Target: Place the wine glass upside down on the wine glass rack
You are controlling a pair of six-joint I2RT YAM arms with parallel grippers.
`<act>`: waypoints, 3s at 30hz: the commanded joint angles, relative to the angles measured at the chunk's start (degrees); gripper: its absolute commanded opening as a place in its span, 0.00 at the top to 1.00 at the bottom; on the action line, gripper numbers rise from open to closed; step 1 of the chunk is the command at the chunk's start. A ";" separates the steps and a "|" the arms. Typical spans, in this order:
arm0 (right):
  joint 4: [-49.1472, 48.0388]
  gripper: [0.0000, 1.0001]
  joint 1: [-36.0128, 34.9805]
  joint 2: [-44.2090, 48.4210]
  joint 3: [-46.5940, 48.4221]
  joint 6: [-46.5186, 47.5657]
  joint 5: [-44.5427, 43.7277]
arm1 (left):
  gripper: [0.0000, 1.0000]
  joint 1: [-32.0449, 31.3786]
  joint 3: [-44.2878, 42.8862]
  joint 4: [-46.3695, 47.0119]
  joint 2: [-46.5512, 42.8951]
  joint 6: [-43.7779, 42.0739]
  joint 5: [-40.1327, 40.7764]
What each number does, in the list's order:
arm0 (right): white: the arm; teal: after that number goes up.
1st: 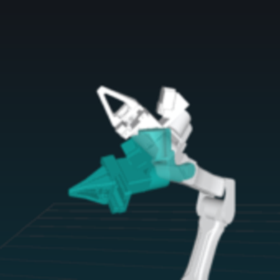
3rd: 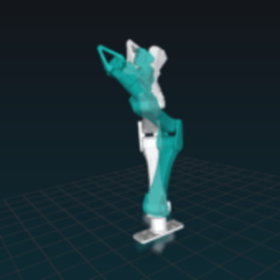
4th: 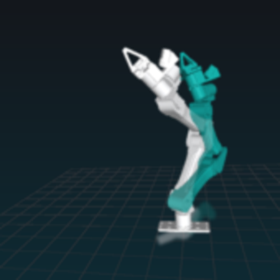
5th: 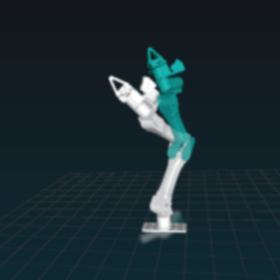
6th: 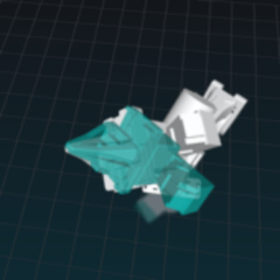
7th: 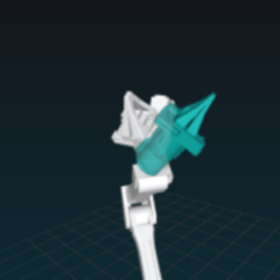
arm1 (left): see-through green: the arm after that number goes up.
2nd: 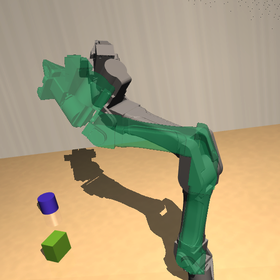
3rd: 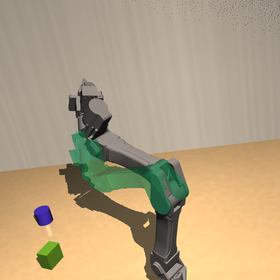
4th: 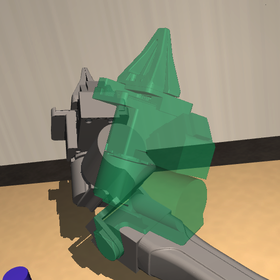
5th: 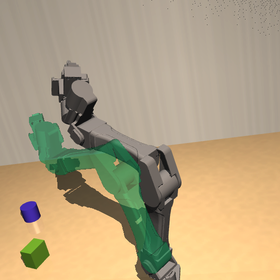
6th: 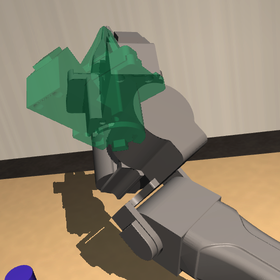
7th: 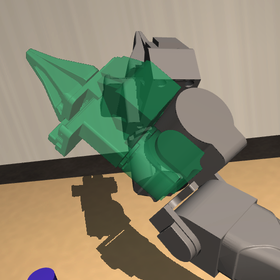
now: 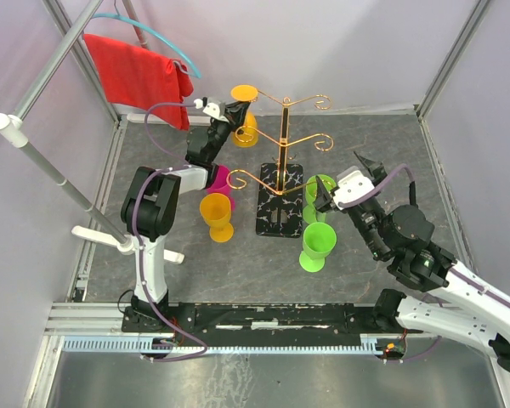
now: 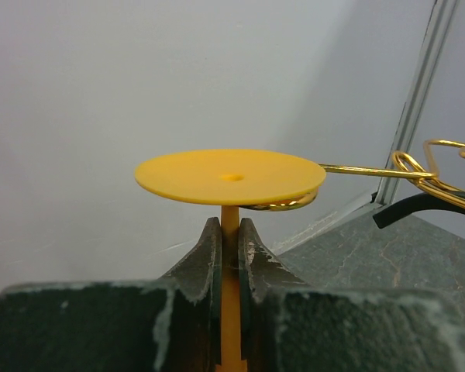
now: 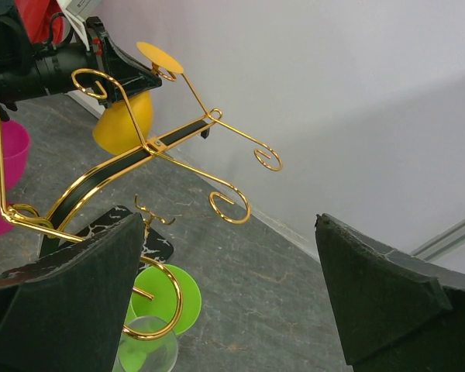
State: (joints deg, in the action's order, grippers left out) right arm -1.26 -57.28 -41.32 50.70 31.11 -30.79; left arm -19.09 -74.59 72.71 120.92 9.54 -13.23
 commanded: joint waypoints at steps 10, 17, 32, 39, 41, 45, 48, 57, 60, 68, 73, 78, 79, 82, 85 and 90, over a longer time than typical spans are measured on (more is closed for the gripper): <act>-2.18 0.00 -0.29 -1.23 1.55 -0.84 -2.51 | 0.87 -1.74 0.50 4.98 -3.68 -4.08 -9.07; -1.93 0.00 -0.22 -3.63 2.62 -1.99 -6.12 | 0.64 -2.52 -0.84 4.90 -2.49 -2.84 -8.34; 7.05 0.00 0.47 -8.89 11.07 -10.51 -7.93 | 0.37 -1.38 8.95 -0.41 -13.17 -6.15 -4.35; 12.53 0.00 1.98 -11.53 14.18 -15.21 -7.49 | 0.34 -0.51 13.76 1.99 -18.80 -2.54 -5.30; 13.90 0.00 3.04 -12.19 14.93 -17.12 -6.48 | 0.33 -0.53 13.60 -1.80 -20.10 -3.62 -5.87; 15.01 0.00 4.63 -12.57 15.09 -19.20 -4.93 | 0.32 -0.46 14.28 -5.60 -21.43 -6.37 -5.50; 14.97 0.00 5.19 -12.71 14.85 -19.59 -4.62 | 0.30 -0.19 15.52 -6.00 -21.67 -7.61 -4.16; 14.06 0.00 6.08 -13.01 13.69 -19.60 -4.15 | 0.29 3.04 19.31 -4.73 -21.68 -7.24 -0.84; 13.69 0.00 6.21 -13.06 13.19 -19.62 -3.69 | 0.28 4.30 21.05 -2.78 -22.31 -6.24 -1.92; 16.01 0.00 7.92 -14.62 14.13 -21.61 -3.86 | 0.27 5.93 27.44 -1.30 -29.32 -5.03 -2.10; 19.37 0.01 15.05 -17.20 16.83 -27.21 1.64 | 0.26 5.90 30.74 -10.89 -38.68 -7.69 4.37; 21.45 0.01 20.53 -19.19 20.37 -30.10 3.96 | 0.24 5.87 32.32 -24.55 -47.78 -11.20 11.34; 21.85 0.01 21.43 -19.47 21.05 -30.51 4.35 | 0.24 5.93 32.65 -26.43 -49.35 -11.32 12.40; 23.01 0.01 23.62 -19.55 21.99 -31.91 5.91 | 0.23 5.89 33.35 -31.13 -53.83 -11.26 13.89; 24.63 0.01 25.63 -18.92 22.16 -33.53 7.90 | 0.23 5.91 32.34 -37.94 -57.85 -10.40 13.73; 27.79 0.01 26.90 -17.90 22.14 -36.05 11.40 | 0.23 5.89 26.96 -57.28 -60.62 -6.43 13.53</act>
State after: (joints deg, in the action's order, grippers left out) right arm 24.14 -31.09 -60.80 70.39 -1.74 -23.20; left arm -13.26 -42.50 32.18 62.24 1.19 -1.04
